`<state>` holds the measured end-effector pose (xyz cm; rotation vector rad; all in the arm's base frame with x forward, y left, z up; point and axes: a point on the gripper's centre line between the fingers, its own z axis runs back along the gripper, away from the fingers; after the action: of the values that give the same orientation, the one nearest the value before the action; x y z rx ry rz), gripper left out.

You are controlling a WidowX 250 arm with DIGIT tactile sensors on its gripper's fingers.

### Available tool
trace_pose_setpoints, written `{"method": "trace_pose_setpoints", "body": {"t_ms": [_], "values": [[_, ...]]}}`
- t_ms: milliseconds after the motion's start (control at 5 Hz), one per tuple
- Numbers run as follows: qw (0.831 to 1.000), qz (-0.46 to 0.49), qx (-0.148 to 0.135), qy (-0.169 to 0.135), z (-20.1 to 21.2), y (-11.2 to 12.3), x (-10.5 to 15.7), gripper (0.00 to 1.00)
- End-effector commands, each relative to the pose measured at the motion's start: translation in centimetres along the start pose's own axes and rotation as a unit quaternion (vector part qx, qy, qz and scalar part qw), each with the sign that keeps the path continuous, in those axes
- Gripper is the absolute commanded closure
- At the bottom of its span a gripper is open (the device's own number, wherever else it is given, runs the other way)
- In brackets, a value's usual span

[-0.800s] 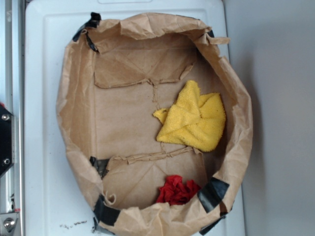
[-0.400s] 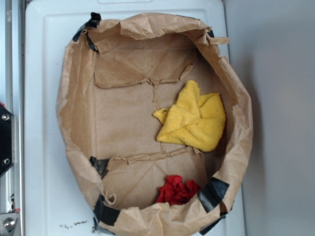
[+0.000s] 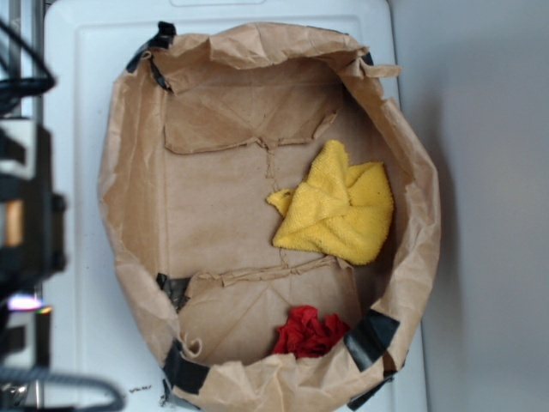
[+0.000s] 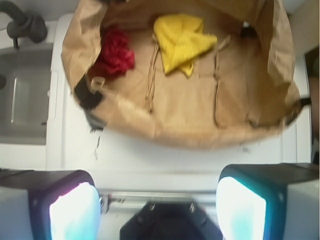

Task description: Grab the red paper.

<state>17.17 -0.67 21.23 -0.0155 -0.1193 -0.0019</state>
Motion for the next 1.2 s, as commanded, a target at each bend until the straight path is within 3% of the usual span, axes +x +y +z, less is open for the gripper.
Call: {"method": "trace_pose_setpoints", "body": {"t_ms": [0,800,1000], "values": [[0.986,-0.139,0.031,-0.082,0.1,0.7,5.8,0.00],[0.986,-0.139,0.031,-0.082,0.1,0.7,5.8,0.00],[0.985,-0.143,0.026,-0.093,-1.9,1.4,7.3,0.00]]}}
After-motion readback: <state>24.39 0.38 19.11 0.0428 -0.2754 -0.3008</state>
